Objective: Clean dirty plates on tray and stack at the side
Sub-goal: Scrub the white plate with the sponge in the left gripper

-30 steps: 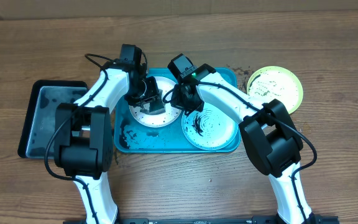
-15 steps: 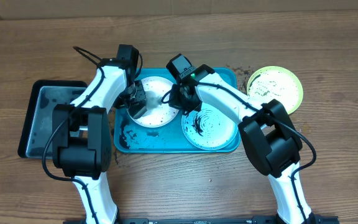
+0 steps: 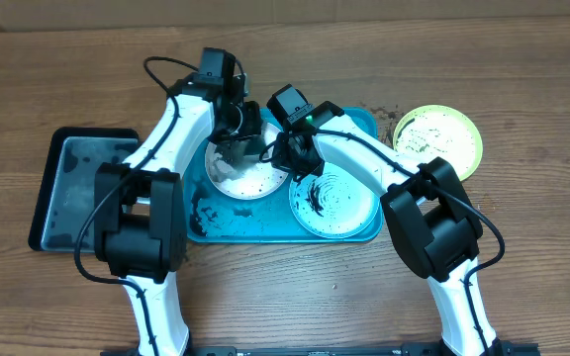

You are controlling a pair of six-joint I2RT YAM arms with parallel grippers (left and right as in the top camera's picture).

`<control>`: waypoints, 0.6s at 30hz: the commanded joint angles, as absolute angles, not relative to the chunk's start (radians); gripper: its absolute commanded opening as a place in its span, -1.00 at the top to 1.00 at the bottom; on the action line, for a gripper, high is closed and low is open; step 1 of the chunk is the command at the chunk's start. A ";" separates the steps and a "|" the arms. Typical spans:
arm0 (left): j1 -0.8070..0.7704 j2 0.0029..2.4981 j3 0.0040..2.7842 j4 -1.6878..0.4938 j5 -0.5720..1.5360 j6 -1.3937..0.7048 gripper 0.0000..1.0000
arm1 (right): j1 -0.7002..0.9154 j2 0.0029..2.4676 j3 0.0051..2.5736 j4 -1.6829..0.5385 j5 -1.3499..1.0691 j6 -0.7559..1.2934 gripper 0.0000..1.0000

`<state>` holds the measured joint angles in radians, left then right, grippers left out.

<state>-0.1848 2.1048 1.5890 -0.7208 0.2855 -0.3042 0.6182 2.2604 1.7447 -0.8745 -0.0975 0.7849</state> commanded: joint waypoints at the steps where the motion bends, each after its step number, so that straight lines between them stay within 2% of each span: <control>1: -0.186 2.172 1.572 -0.712 0.323 -0.329 0.91 | 0.607 2.268 1.744 -0.881 -0.046 0.789 0.93; 6: -0.177 2.237 1.572 -0.720 0.189 -0.329 0.92 | 0.606 2.268 1.744 -0.889 -0.046 0.788 0.93; 17: -0.160 2.242 1.645 -0.951 -0.554 -0.344 0.92 | 0.606 2.268 1.744 -0.888 -0.045 0.785 0.93; 18: -0.161 2.242 1.656 -0.962 -0.561 -0.344 0.92 | 0.606 2.268 1.744 -0.888 -0.045 0.785 0.93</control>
<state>-0.1883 2.1868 1.6409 -0.9150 -0.2237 -0.3195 0.6178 2.2604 1.7447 -0.8745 -0.0982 0.7841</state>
